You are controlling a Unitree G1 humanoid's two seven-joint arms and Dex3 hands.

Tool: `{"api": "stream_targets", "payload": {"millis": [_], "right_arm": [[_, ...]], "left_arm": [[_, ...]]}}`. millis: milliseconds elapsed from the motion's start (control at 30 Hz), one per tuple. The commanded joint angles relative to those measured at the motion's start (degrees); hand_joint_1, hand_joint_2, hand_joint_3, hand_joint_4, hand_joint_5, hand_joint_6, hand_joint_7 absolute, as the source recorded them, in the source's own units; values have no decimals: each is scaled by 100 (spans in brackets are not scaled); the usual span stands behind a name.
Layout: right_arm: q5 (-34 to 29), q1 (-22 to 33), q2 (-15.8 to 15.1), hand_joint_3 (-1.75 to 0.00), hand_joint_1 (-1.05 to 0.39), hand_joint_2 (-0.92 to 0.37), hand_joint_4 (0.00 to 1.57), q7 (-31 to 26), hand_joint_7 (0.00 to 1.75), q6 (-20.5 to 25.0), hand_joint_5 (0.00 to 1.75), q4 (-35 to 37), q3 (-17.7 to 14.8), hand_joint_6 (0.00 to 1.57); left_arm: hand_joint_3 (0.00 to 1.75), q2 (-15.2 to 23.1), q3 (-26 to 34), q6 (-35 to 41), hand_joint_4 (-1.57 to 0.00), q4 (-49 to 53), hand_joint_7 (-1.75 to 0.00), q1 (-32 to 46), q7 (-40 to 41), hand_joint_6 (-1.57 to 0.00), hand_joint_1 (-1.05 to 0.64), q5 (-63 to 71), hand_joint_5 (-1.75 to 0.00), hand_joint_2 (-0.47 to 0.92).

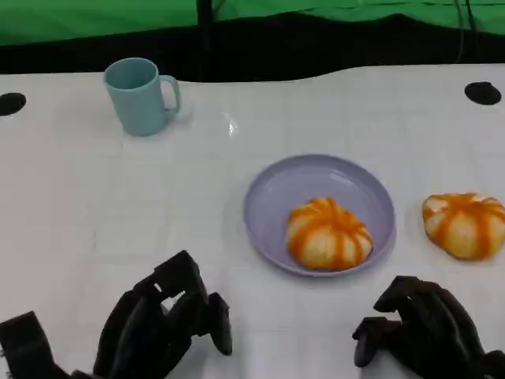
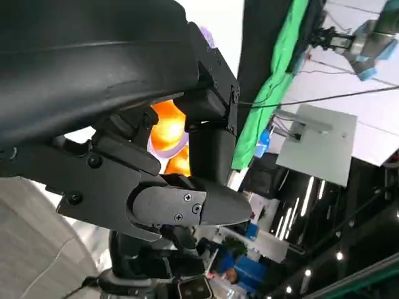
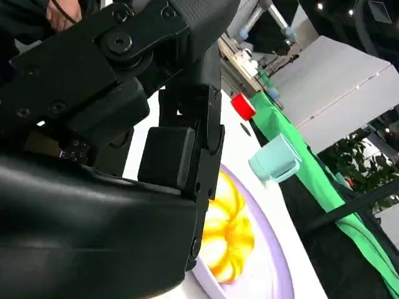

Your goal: Grasp the bread from the table and place it into the plate.

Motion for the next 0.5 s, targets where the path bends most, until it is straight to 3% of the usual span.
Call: {"api": "stream_targets", "payload": {"millis": [33,500], "right_arm": [[84,87,-63,0,-102,-71,157,16,34,31,72,-86,-36,157],[62,-18,-50,0,-102,-71,157,17,35,-66,72,70,-35,157]], "left_arm": [[22,60,174,277,-90,-112,-175,5,-154,-68,-78,-140,-175,92],[20,-4,372,418,-89,97,-175,-146,-262,-66,-77,-48,-175,92]]}}
